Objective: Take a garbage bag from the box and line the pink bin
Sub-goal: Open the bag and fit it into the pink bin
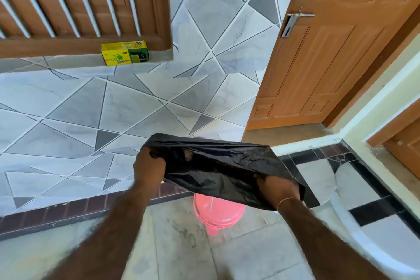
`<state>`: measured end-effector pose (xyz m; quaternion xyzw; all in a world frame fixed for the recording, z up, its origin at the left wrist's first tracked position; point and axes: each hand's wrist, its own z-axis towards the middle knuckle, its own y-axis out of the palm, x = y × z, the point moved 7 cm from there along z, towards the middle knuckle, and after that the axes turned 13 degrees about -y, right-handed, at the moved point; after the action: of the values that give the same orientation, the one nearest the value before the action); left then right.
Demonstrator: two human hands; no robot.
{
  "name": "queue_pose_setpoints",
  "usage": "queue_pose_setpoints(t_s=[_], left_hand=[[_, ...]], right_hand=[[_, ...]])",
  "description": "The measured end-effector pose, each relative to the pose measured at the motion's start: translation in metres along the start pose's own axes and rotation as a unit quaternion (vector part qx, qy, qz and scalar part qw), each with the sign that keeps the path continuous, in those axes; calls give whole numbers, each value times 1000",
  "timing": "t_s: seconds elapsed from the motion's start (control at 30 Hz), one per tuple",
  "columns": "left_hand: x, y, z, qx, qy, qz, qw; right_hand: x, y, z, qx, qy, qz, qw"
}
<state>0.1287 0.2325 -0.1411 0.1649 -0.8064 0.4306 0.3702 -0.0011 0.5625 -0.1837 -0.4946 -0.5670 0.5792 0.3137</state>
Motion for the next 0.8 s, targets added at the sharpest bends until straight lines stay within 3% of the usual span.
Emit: queue_pose_setpoints(t_s=[0.1,0.17,0.2,0.27,0.33,0.37,0.4,0.5,0.53,0.57,0.67,0.8], left_hand=[[3,-2,12,-21,19,-27,999],[13,-3,12,-26,122,92,988],[15,-2,8,-29,175,180,968],[14,1,4,-36,228,312,922],[8,1,0,-57,232,334,912],[4,3,1,-72,233,324,914],[3,5,-1,-80,236,323,913],[1,13,10,-108,227,287,924],[-4,19,24,-122,224,280,926],[-6,26,36,-132,228,270,926],[19,24,31,-149,250,235,928],[40,23,27,-131,222,220,941]], right_hand=[[-12,-6,8,6,-23,28,999],[-8,-14,10,6,21,189,982],[-2,-13,9,0,70,347,935],[2,-6,3,-26,157,605,780],[13,-1,3,-12,198,682,704],[20,2,3,1,212,676,706],[24,5,5,9,213,642,737],[33,5,16,-5,138,344,929],[32,-1,20,5,96,215,972],[30,-10,23,38,70,121,990],[31,-38,25,143,65,25,987],[27,-45,48,173,-20,-41,984]])
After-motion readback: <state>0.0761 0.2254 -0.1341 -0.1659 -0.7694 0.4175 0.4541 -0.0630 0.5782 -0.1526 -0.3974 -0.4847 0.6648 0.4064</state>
